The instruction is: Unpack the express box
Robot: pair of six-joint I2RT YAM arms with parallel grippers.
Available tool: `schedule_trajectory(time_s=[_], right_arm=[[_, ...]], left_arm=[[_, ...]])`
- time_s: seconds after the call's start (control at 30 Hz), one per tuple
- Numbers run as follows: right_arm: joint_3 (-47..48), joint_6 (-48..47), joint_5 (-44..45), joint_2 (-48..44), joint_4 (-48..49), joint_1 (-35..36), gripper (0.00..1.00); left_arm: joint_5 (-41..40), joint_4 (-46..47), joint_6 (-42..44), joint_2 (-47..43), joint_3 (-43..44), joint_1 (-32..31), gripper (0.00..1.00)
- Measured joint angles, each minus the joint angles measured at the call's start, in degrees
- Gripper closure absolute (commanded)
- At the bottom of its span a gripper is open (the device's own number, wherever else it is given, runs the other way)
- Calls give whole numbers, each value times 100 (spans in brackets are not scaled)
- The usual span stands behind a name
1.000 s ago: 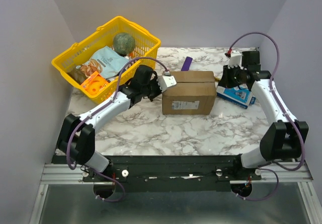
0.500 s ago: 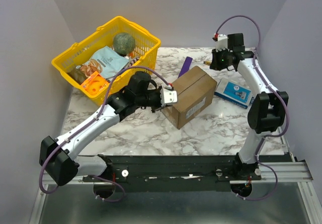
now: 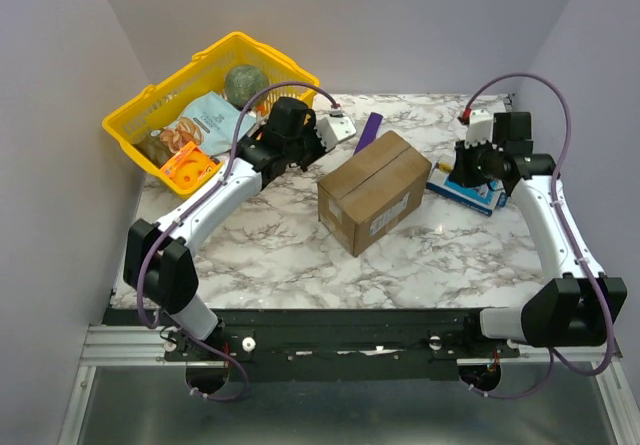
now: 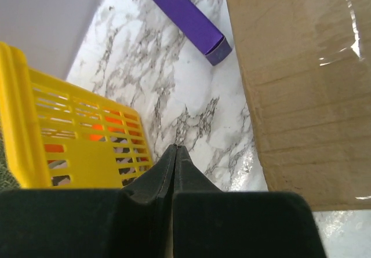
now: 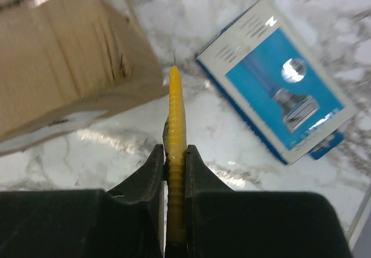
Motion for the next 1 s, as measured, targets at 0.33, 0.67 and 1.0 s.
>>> schedule_trajectory(time_s=[0.33,0.67,1.0], right_arm=[[-776,282,-144,50,-472,273,99],[435,361,-190,1255,-367,815,100],[2441,275,-50,2986,-155,1110,100]], left_arm=[[-37,-363,267,321,13,0,92],[979,-706,754,-468,-1021,-267,85],[2225,-282,916,-1333,-1847,-1412,80]])
